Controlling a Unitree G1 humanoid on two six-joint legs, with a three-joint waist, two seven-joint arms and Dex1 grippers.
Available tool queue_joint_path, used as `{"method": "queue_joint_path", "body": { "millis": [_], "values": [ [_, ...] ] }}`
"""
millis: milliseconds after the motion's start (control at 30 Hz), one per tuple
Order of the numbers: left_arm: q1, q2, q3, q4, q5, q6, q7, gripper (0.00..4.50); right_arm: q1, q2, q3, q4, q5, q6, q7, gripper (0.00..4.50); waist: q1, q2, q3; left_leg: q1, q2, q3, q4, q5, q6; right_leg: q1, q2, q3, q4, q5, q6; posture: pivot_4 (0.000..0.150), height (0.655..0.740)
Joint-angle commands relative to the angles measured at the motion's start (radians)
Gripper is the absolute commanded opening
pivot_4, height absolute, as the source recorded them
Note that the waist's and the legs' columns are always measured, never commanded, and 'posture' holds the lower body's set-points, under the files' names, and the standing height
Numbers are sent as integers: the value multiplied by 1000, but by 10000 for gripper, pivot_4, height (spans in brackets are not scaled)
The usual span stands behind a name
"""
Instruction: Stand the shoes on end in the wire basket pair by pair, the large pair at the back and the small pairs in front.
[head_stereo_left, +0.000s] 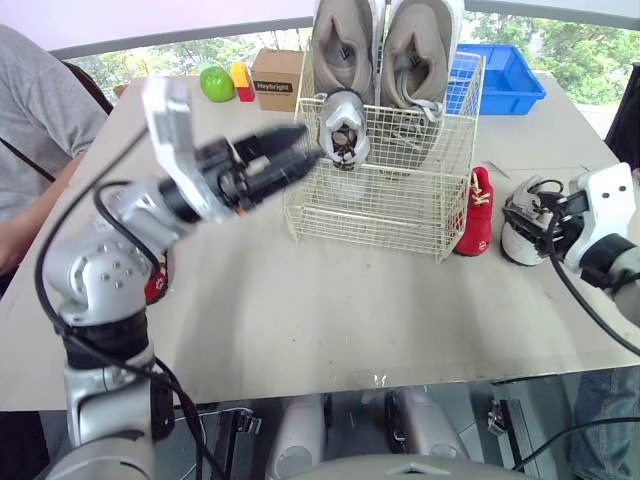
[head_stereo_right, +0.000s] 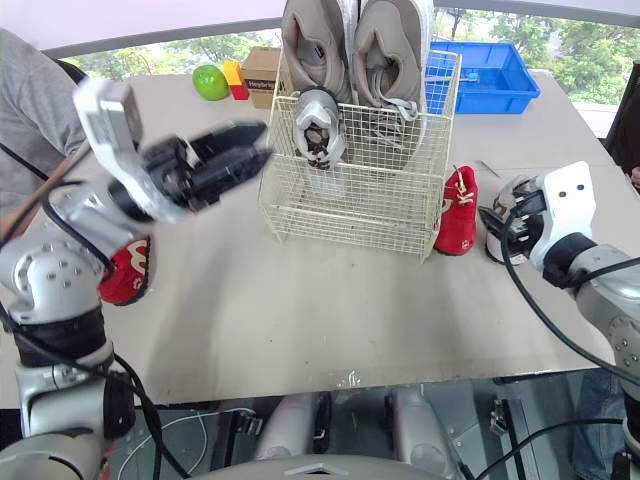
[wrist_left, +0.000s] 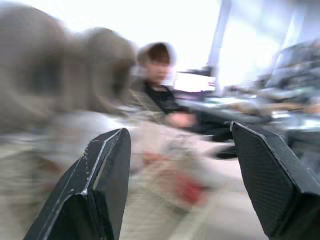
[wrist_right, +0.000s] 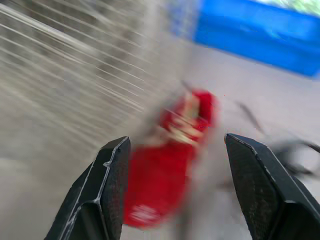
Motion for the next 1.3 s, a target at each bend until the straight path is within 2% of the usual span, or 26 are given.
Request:
{"method": "queue_joint_path", "body": {
  "millis": [33,200,300,600,900,1000,1133,1200,1300],
  "values": [
    [122,-3,-44,-212,-137,69,68,34701,-77,-33,-25,85,-17,100,-28,28044,-3,0,0,0,0,0,0,0,0,0,1,0,0,0,0,1500,7400],
    [252,42,-96,-317,-89,41,27,34701,-171,-88,12,218,-43,235,-10,28044,-1,0,0,2,0,2,0,0,0,0,1,2,1,0,0,1500,7400],
    [280,39,-100,-329,-78,17,34,34701,-255,-107,51,392,-60,255,54,28044,1,0,0,1,0,2,0,0,0,0,2,2,0,0,-1,1500,7400],
    [323,49,-106,-374,-77,-18,65,34701,-447,-177,205,811,-207,101,272,28044,-2,1,0,1,-1,4,0,0,1,0,2,6,-1,0,0,1500,7400],
    [315,62,-127,-369,-55,-43,73,34701,-631,-126,354,1147,-363,-24,438,28044,-3,1,0,1,-1,5,0,0,1,0,2,6,-1,0,0,1500,7400],
    [308,70,-133,-355,-33,-51,66,35330,-644,-88,416,1218,-413,-48,494,20492,-6,0,0,2,-1,5,0,0,1,0,2,6,-1,0,0,1500,7400],
    [304,73,-140,-349,-11,-57,71,35330,-634,-85,366,1254,-429,-84,491,2606,-5,0,-1,2,-1,4,0,0,1,0,2,6,-1,0,0,1500,7400],
    [305,74,-140,-348,-7,-59,70,35330,-621,-90,342,1248,-431,-91,486,1161,-3,0,-1,2,-1,5,0,0,1,0,2,6,-1,0,0,1500,7400],
    [301,81,-152,-336,24,-62,63,35330,-568,-85,206,1162,-374,-131,442,1161,2,0,-1,1,-1,4,0,0,1,0,1,6,-1,0,0,1500,7400]
  ]
}}
